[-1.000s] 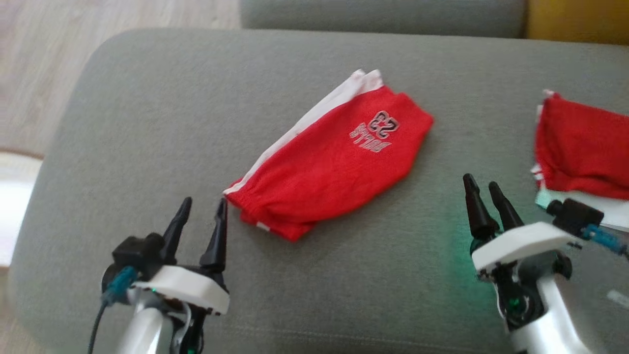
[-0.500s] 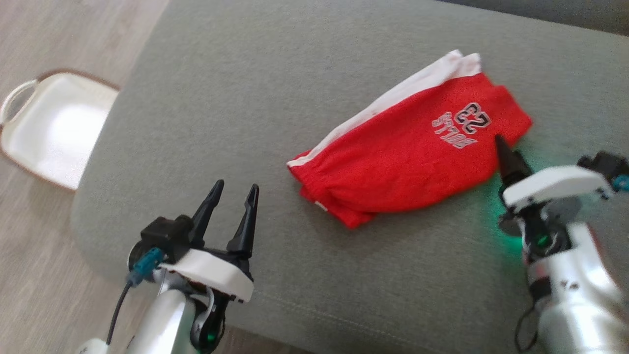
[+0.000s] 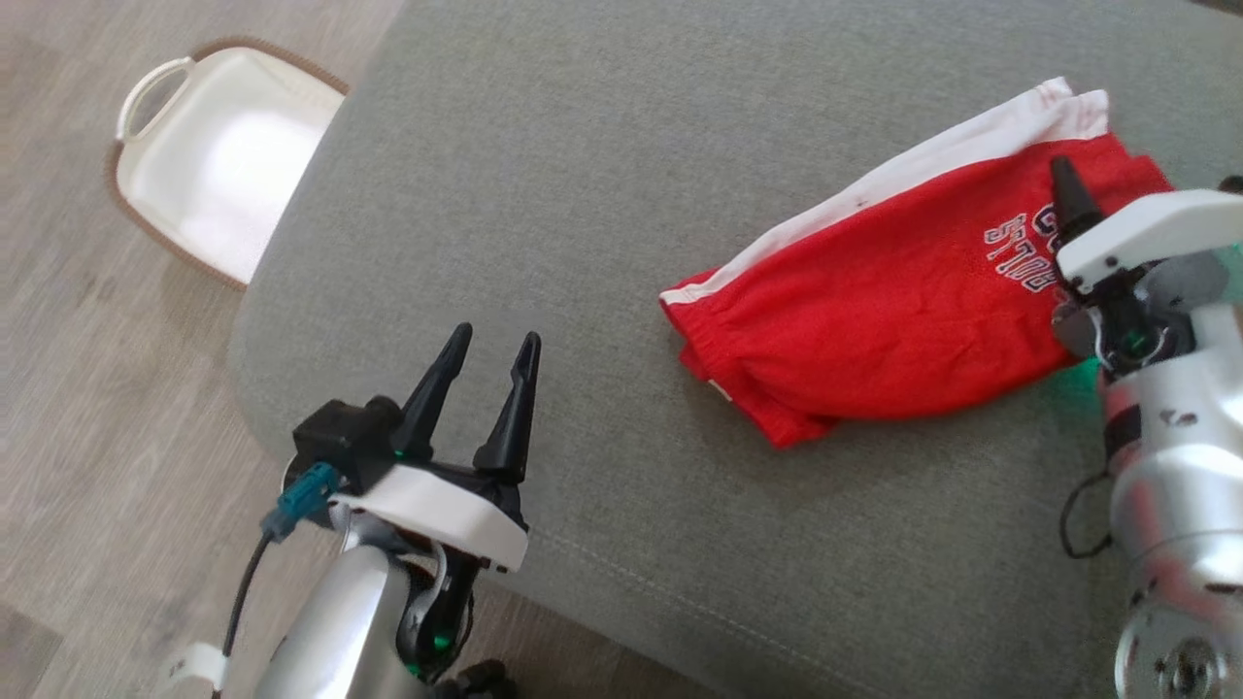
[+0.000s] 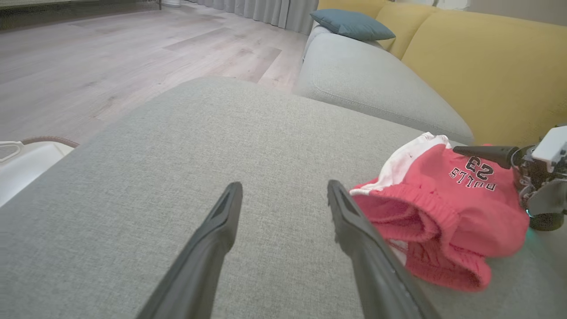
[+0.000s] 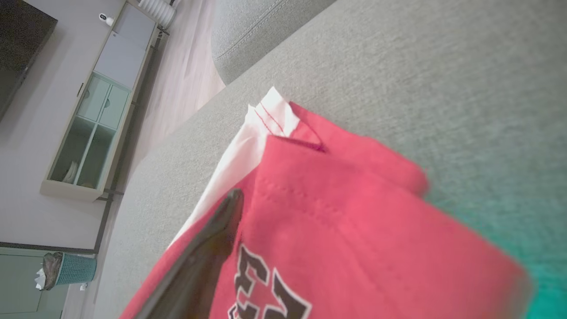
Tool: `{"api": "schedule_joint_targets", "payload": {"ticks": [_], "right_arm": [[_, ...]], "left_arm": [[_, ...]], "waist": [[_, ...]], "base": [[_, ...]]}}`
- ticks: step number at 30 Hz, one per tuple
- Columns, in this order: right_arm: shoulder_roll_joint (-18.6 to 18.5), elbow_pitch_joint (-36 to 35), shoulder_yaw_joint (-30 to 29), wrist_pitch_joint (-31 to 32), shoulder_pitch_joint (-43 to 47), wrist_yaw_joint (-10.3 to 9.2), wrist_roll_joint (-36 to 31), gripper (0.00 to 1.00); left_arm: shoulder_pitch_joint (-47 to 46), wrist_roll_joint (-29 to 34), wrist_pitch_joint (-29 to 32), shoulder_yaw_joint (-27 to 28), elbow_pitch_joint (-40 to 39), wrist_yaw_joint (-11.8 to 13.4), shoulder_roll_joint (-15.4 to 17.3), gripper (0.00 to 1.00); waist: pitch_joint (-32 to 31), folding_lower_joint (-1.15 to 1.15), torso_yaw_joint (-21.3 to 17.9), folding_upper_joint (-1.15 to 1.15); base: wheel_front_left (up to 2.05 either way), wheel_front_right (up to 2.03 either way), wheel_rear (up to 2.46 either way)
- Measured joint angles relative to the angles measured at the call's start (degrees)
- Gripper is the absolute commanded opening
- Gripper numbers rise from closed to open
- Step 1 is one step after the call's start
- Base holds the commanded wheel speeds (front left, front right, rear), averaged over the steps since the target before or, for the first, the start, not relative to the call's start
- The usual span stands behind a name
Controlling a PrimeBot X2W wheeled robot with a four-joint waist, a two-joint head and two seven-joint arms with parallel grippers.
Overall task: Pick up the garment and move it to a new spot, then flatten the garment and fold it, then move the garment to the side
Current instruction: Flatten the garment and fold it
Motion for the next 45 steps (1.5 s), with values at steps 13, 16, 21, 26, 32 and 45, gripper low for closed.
{"api": "schedule_joint_targets", "payload": {"ticks": [13,16,21,26,32,45], "right_arm": [[1.32,3.76,-3.74,-2.52,-3.81,0.0,-3.52,0.0],[1.9,2.64,-3.6,-3.89,-2.88,0.0,-1.21,0.0],[2.11,-0.03,-3.12,-7.06,0.83,0.0,3.08,0.0],[2.15,-1.7,-4.08,-10.54,4.6,0.0,4.55,0.0],[2.26,-2.31,-6.22,-14.72,9.94,0.0,8.25,0.0],[2.72,-4.26,0.0,-21.38,17.89,0.0,19.31,0.0]], "left_arm": [[-0.6,-1.93,0.0,-0.59,-0.11,0.98,-0.02,1.0],[-0.59,-1.57,0.0,-0.08,-0.1,0.97,-0.03,1.0],[-0.57,-0.78,0.0,0.44,0.0,0.92,-0.02,1.0],[-0.25,0.22,0.0,0.77,0.23,0.92,-0.02,1.0],[2.68,1.48,0.0,2.45,0.57,0.91,0.04,1.0],[6.64,3.12,0.0,3.48,0.67,0.42,0.08,1.0]], "waist": [[-0.44,0.0,-0.74,0.0],[-1.13,0.0,-1.93,0.0],[-2.6,0.0,-4.38,0.0],[-4.2,0.0,-6.51,0.0],[-7.11,0.0,-10.14,0.0],[-11.79,0.0,-16.31,0.0]], "base": [[0.0,0.0,0.0],[0.0,0.0,0.0],[0.0,0.0,0.0],[0.0,0.0,0.0],[0.0,0.0,0.0],[0.0,0.0,0.0]]}}
